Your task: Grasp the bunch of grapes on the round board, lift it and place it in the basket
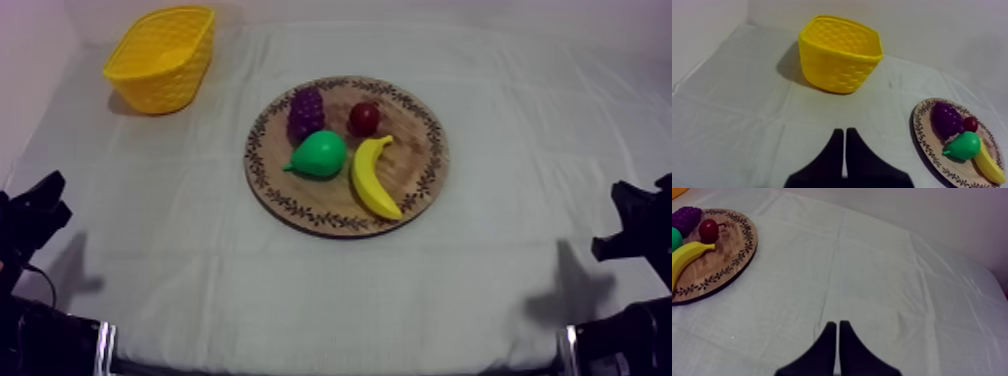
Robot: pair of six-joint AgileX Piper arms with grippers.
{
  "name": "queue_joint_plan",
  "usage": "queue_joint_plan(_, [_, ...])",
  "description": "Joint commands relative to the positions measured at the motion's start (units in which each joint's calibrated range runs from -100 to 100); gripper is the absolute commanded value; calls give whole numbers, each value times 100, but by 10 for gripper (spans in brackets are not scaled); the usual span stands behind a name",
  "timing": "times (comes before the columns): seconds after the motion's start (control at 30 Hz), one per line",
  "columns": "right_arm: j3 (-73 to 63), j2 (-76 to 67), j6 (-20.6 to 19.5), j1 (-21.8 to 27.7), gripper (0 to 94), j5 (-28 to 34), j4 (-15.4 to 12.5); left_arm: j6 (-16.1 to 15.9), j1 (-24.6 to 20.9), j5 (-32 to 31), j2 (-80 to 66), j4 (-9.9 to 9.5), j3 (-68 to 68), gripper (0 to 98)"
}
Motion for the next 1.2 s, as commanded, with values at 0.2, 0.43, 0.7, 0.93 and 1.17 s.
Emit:
queue_joint_plan(0.2, [-1, 2, 2, 1, 3, 1, 4, 0, -1, 2, 0, -4, 3, 0])
queue_joint_plan(0.43, [-1, 2, 2, 1, 3, 1, 4, 0, -1, 2, 0, -4, 3, 0])
queue_joint_plan(0.7, [-1, 2, 2, 1, 3, 1, 4, 0, -1, 2, 0, -4, 3, 0])
queue_joint_plan(0.93, [-1, 2, 3, 1, 3, 1, 4, -296, -36, -8, 0, 24, -7, 0])
queue_joint_plan(1.17, [-1, 2, 3, 1, 3, 1, 4, -631, -20, 47, 782, 88, -1042, 0])
